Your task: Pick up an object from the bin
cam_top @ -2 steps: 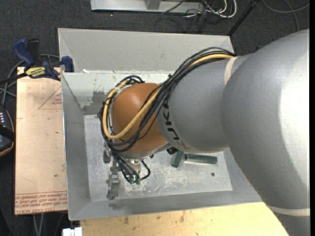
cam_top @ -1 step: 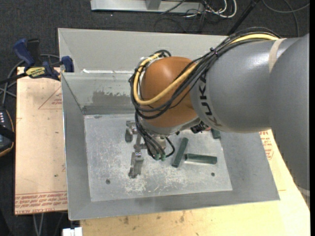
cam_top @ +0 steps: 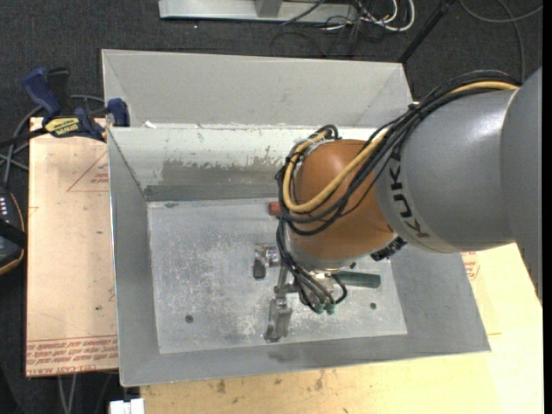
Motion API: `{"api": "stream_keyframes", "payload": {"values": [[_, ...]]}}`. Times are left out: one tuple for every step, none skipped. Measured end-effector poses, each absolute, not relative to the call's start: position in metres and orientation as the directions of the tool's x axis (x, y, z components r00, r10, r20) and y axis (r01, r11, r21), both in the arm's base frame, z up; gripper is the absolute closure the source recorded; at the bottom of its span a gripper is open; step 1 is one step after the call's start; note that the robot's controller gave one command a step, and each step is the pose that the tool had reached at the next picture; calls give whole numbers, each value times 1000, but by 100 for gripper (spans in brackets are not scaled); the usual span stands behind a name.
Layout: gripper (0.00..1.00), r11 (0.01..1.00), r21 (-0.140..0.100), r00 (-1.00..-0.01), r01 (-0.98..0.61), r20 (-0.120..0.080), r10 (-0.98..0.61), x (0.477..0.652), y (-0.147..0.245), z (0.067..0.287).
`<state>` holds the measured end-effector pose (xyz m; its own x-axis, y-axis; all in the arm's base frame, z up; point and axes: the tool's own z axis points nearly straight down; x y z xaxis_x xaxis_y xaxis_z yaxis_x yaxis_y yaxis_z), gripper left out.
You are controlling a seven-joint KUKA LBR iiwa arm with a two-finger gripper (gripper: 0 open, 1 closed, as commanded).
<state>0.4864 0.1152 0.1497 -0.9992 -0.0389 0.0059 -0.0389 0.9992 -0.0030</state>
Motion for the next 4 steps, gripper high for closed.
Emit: {"api": "stream_keyframes", "payload": {"values": [[0, 989, -1, -989, 149, 3, 149, 520, 54, 69], [0, 998, -2, -998, -66, -8, -67, 584, -4, 95], [0, 956, -3, -956, -293, -5, -293, 612, -73, 81], [0, 780, 3, -780, -625, -1, -625, 574, -44, 69]]}}
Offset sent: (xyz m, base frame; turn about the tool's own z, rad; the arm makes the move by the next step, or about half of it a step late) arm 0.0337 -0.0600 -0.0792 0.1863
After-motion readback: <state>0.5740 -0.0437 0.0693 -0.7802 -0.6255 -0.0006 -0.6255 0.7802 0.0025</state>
